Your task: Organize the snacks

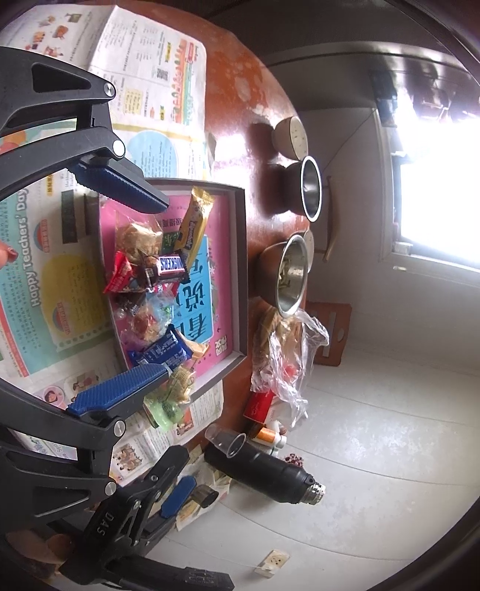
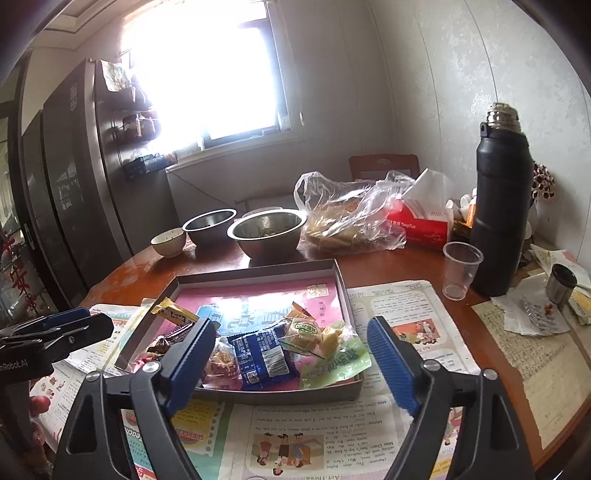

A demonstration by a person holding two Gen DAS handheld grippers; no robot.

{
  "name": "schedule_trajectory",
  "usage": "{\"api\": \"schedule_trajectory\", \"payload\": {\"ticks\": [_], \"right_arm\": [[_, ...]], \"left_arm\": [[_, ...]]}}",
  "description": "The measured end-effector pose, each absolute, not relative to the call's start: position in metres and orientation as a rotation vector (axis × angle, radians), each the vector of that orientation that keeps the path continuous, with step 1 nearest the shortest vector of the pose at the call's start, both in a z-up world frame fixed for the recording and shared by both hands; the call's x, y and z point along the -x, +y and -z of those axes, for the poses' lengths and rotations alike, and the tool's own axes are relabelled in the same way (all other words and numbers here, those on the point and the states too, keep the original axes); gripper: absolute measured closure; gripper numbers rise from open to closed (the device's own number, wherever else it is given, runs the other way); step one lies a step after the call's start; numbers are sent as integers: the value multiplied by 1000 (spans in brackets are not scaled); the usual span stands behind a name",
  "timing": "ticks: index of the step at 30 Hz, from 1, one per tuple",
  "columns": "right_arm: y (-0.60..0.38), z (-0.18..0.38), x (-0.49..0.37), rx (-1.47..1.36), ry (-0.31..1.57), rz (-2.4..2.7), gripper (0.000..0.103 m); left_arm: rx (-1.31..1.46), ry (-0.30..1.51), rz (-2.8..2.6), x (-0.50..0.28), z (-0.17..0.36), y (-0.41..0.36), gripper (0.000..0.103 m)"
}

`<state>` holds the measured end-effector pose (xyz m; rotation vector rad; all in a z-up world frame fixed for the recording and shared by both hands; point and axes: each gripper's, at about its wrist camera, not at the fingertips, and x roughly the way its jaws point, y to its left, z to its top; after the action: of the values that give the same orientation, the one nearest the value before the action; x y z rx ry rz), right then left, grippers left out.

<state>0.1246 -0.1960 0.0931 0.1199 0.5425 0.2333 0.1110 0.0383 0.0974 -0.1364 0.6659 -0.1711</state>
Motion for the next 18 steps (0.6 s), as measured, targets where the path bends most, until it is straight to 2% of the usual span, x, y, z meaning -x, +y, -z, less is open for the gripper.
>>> {"api": "schedule_trajectory", "payload": {"ticks": [2,18], "right_arm": [[-197,-93,-120,-118,538,-235,11],[-196,-65,-78,-107,599,-246,8]], "left_arm": [[127,667,164,-106,-96,36,18],[132,698,73,-64,-58,18,18]]}}
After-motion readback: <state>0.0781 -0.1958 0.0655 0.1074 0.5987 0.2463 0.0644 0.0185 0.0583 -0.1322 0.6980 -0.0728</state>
